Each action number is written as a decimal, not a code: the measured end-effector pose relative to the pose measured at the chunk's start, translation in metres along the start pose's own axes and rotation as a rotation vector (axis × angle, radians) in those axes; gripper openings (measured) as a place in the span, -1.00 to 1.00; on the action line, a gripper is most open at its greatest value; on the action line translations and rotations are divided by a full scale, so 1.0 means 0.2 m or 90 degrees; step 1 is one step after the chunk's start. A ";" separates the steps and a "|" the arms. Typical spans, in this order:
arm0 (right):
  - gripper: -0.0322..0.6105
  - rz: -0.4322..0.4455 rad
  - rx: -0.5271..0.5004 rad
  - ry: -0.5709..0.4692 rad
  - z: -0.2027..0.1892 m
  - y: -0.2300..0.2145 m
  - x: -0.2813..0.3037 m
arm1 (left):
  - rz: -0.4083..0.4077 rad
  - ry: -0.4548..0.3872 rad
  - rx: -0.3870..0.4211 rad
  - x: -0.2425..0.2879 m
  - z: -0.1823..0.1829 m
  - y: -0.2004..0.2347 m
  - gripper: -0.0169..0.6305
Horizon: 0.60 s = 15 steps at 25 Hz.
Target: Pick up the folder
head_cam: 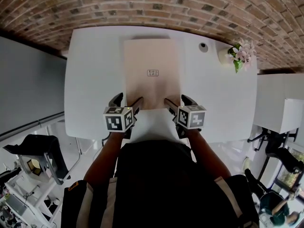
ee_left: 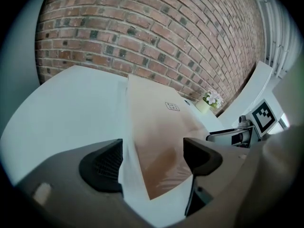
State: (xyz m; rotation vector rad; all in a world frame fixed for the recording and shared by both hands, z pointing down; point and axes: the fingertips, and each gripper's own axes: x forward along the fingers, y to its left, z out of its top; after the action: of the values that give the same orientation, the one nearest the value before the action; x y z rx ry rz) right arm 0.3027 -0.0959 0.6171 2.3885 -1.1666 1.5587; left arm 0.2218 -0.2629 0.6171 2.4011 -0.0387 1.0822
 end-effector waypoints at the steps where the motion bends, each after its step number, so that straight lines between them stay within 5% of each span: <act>1: 0.26 0.003 0.001 0.003 0.00 0.00 0.01 | -0.001 0.003 0.001 0.01 0.00 0.00 0.27; 15: 0.17 0.037 0.029 0.021 -0.01 0.02 0.06 | -0.013 0.016 0.021 0.10 0.00 -0.03 0.27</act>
State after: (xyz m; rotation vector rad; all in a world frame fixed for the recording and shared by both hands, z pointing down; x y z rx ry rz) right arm 0.3004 -0.1041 0.6259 2.3668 -1.2179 1.6539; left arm 0.2376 -0.2536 0.6286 2.4111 0.0122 1.1112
